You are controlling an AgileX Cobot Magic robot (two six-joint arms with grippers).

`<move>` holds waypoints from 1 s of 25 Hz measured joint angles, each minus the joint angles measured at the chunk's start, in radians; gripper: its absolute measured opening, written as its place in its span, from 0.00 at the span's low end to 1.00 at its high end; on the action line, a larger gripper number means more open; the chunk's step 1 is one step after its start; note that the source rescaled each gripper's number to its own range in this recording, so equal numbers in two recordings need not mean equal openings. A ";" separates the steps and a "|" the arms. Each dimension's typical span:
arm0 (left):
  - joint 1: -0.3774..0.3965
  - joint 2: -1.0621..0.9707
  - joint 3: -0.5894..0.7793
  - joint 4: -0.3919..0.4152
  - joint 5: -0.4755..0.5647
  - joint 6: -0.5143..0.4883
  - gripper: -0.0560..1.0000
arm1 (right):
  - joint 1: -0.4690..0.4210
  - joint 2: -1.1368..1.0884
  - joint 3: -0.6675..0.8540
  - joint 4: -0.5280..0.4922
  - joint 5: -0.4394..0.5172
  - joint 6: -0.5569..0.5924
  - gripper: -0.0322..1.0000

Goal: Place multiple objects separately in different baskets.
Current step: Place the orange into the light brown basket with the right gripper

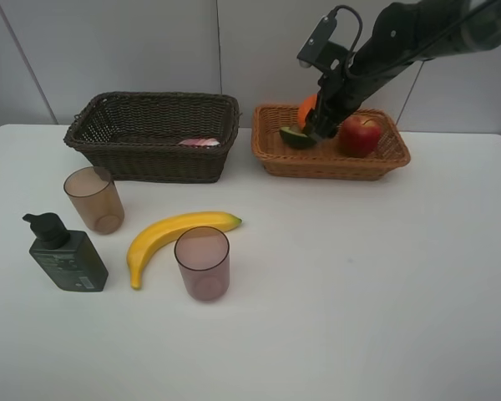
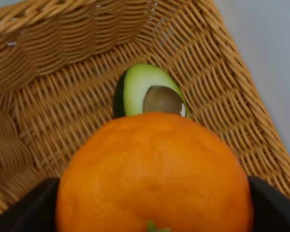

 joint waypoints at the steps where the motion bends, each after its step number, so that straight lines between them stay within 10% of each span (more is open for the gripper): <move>1: 0.000 0.000 0.000 0.000 0.000 0.000 1.00 | 0.000 0.000 0.000 0.000 0.000 0.000 0.64; 12: 0.000 0.000 0.000 0.000 0.000 0.000 1.00 | 0.000 0.001 0.000 0.000 0.003 0.000 0.65; 17: 0.000 0.000 0.000 0.000 0.000 0.000 1.00 | 0.000 0.001 0.000 0.001 -0.057 0.000 0.95; 25: 0.000 0.000 0.000 0.000 0.000 0.000 1.00 | 0.000 0.001 0.000 0.002 -0.064 0.000 0.99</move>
